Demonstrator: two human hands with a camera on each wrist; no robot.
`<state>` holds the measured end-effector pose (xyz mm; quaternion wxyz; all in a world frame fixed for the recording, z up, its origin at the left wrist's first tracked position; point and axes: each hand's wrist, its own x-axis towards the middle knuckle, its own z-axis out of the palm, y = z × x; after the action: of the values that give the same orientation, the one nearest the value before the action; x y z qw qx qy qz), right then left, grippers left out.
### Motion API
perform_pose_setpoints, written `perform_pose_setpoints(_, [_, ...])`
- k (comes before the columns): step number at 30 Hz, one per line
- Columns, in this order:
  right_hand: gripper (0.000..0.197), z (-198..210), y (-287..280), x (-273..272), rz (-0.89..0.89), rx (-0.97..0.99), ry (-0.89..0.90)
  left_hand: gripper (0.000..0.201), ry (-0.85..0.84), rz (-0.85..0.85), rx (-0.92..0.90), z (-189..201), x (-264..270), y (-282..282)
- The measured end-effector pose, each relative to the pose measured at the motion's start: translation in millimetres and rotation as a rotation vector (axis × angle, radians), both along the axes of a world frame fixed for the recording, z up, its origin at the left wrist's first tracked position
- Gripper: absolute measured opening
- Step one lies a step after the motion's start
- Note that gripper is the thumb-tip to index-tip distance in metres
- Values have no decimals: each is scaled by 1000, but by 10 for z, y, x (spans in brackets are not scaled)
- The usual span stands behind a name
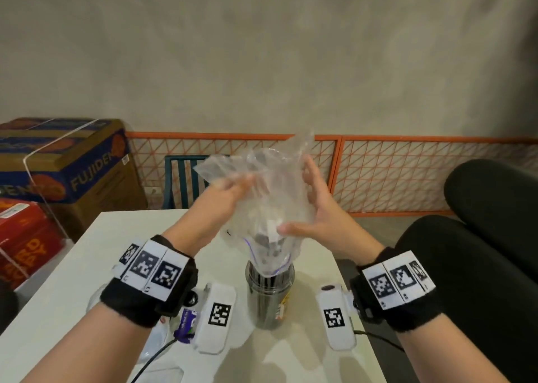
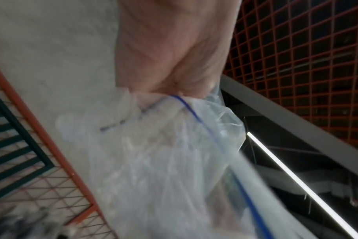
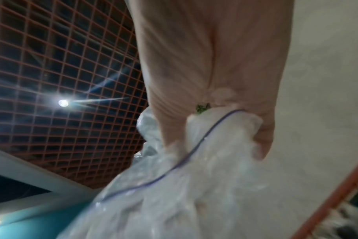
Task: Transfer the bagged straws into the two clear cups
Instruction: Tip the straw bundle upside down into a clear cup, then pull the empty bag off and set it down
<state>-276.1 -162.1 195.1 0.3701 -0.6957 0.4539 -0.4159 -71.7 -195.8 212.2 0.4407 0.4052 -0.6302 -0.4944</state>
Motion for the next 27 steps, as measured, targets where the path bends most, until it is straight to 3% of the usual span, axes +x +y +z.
perform_pose_setpoints(3, [96, -247, 193, -125, -13, 95, 245, 23, 232, 177, 30, 58, 88, 38])
perform_pose_setpoints(6, [75, -385, 408, -165, -96, 186, 458, 26, 230, 185, 70, 42, 81, 202])
perform_pose_setpoints(10, [120, -33, 656, -178, -152, 131, 304, 29, 18, 197, 30, -41, 35, 407])
perform_pose_setpoints(13, [122, 375, 826, 35, -269, -166, 461, 30, -257, 81, -116, -74, 6, 505])
perform_pose_setpoints(16, [87, 521, 792, 370, -294, -286, 822, 29, -383, -49, -210, -84, -48, 559])
perform_pose_setpoints(19, [31, 410, 673, 571, -248, -234, 848, 16, -296, -124, -256, -131, -28, 661])
perform_pose_setpoints(20, [22, 365, 658, 607, -262, -240, 832, 25, -273, -130, -253, -186, 4, 740])
perform_pose_setpoints(22, [16, 301, 647, 647, -295, -264, 825, 54, -327, -122, -210, -429, 101, 896])
perform_pose_setpoints(23, [15, 291, 652, 647, -309, -276, 821, 52, -382, -101, -202, -593, 158, 988])
perform_pose_setpoints(25, [16, 286, 641, 590, -357, -267, 804, 19, -406, -14, -236, -956, 312, 1129])
perform_pose_setpoints(27, [20, 279, 637, 485, -423, -233, 789, 19, -324, 101, -202, -1263, 485, 1251])
